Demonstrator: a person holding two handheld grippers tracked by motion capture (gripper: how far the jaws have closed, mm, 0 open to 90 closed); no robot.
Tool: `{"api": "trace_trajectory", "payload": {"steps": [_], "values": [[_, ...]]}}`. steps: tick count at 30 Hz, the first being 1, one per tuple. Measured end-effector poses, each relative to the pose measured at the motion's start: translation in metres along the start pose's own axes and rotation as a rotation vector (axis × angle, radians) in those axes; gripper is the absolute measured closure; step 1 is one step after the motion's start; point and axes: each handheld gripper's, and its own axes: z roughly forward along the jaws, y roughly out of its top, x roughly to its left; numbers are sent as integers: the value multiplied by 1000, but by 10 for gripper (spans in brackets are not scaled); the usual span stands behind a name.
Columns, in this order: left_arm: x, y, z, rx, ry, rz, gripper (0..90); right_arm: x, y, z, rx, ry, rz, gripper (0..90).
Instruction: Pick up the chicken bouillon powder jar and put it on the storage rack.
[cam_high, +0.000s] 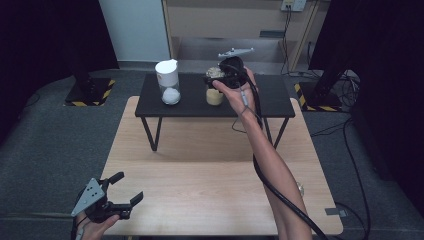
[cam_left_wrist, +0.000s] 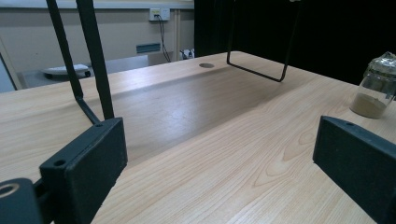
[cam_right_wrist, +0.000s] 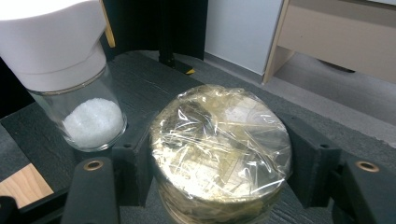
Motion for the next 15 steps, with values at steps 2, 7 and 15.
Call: {"api": "trace_trajectory", "payload": {"steps": [2,7,15], "values": [[0,0,0,0,0,0,19,0,0,0,-1,-2,0,353],[0,0,0,0,0,3,18,0,-3,0,-9,-1,-2,351],[0,0,0,-3,0,3,19,2,-1,-5,-36,-5,5,149]]}}
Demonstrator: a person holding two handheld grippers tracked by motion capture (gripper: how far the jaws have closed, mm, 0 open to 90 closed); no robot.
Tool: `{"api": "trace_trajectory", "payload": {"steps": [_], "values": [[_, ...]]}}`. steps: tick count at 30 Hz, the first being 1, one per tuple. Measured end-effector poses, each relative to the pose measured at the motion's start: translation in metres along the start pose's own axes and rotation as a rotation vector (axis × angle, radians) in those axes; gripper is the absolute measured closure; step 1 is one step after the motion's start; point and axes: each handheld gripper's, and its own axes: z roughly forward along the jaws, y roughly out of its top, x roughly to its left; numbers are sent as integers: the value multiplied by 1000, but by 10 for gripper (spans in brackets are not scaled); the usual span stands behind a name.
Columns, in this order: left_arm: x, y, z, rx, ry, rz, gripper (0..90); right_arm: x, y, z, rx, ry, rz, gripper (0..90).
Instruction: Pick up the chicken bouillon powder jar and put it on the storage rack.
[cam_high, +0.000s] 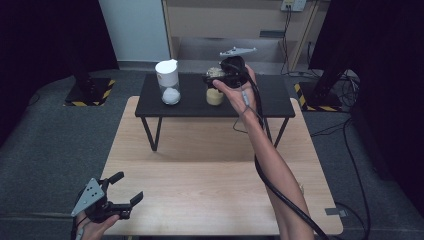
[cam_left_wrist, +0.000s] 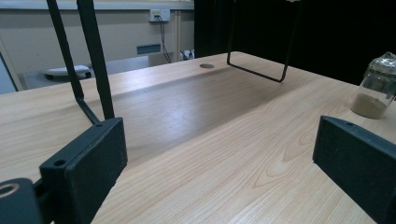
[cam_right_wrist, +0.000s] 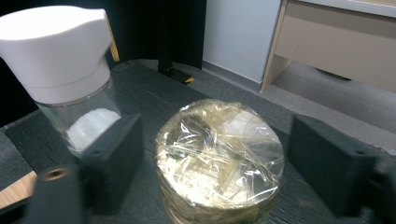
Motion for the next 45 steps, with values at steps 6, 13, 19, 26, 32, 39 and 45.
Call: {"api": "trace_trajectory", "payload": {"steps": [6,13,19,26,32,39,45], "values": [[0,0,0,0,2,2,19,0,4,-6,-14,2,-1,88],[-1,0,0,-1,2,5,20,2,15,-23,-29,15,-36,88],[-1,0,0,-1,3,4,20,4,20,-40,-53,33,-64,84],[-1,0,0,2,5,6,23,6,22,-60,-90,67,-94,64],[-1,0,0,3,5,4,22,8,20,-79,-108,102,-126,63],[-1,1,1,4,5,5,22,8,11,-100,-131,144,-143,66],[-1,1,1,4,7,5,23,11,2,-115,-150,174,-160,67]]}}
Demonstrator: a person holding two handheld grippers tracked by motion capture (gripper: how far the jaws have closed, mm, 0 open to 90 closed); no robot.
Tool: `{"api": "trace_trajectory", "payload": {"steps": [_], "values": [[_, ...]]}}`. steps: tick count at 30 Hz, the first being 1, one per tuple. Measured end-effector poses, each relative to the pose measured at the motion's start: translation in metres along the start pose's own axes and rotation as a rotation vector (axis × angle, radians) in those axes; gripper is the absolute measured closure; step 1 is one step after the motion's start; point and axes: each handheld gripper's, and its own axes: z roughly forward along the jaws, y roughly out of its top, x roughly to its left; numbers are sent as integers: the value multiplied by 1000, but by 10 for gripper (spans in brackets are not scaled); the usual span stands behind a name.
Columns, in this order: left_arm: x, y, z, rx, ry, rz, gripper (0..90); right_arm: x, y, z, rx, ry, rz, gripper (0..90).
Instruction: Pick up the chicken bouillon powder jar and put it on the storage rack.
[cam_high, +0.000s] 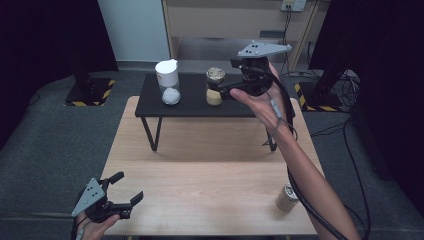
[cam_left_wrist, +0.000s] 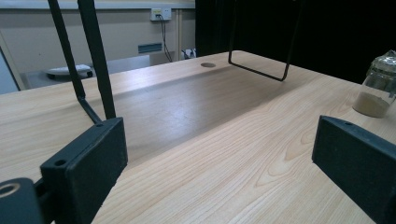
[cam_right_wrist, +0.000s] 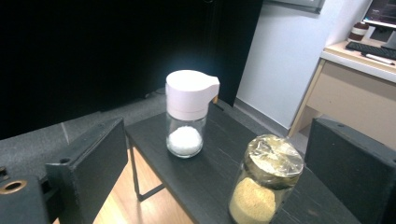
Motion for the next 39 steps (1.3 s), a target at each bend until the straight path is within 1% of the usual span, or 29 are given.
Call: {"api": "trace_trajectory", "payload": {"steps": [7,12,18,24,32,39], "values": [[0,0,0,0,1,-1,23,7,-7,-15,-21,31,-20,68],[0,0,0,1,1,0,22,11,-13,-22,-35,53,-24,68],[0,0,0,1,0,0,22,15,-20,-32,-53,66,-29,69],[0,0,0,2,0,0,23,17,-29,-41,-61,65,-30,70],[0,0,0,2,0,0,23,13,-44,-55,-68,51,-16,71],[0,0,1,3,1,0,23,14,-51,-66,-75,39,-15,71]]}}
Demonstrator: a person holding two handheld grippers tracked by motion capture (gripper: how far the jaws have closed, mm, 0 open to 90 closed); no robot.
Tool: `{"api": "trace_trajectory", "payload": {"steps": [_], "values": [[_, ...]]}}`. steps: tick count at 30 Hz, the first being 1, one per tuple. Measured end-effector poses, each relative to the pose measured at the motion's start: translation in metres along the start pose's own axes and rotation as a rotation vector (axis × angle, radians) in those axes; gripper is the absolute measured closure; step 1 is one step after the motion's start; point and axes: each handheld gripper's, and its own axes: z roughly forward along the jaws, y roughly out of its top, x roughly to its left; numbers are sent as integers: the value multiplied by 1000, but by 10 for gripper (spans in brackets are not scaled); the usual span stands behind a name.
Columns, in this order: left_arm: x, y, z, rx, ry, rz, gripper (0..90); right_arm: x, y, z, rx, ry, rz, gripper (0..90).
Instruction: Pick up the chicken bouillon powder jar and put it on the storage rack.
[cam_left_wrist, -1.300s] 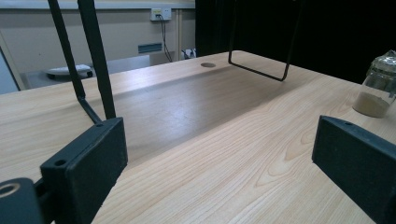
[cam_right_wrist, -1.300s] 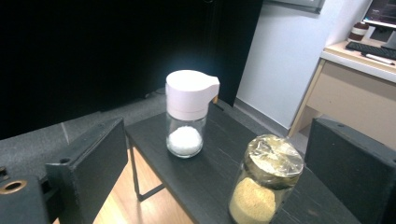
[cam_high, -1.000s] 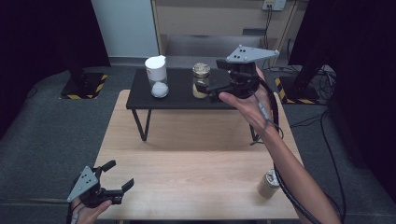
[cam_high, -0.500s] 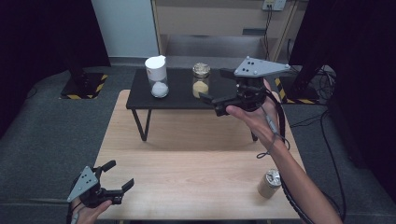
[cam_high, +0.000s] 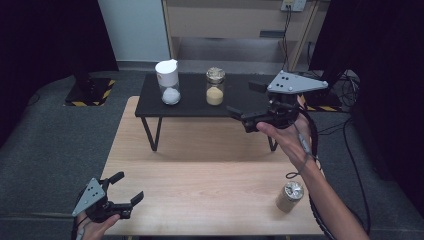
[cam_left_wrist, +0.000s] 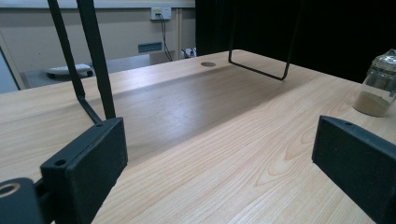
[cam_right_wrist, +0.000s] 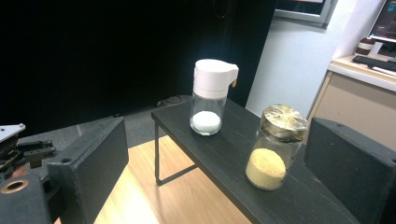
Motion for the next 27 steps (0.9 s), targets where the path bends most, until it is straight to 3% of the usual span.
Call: {"api": "trace_trajectory", "payload": {"steps": [15,27], "values": [[0,0,0,0,1,-1,23,6,-14,-32,-3,-39,-11,71],[0,0,0,0,3,0,21,10,-36,-61,-5,-84,-4,70]]}}
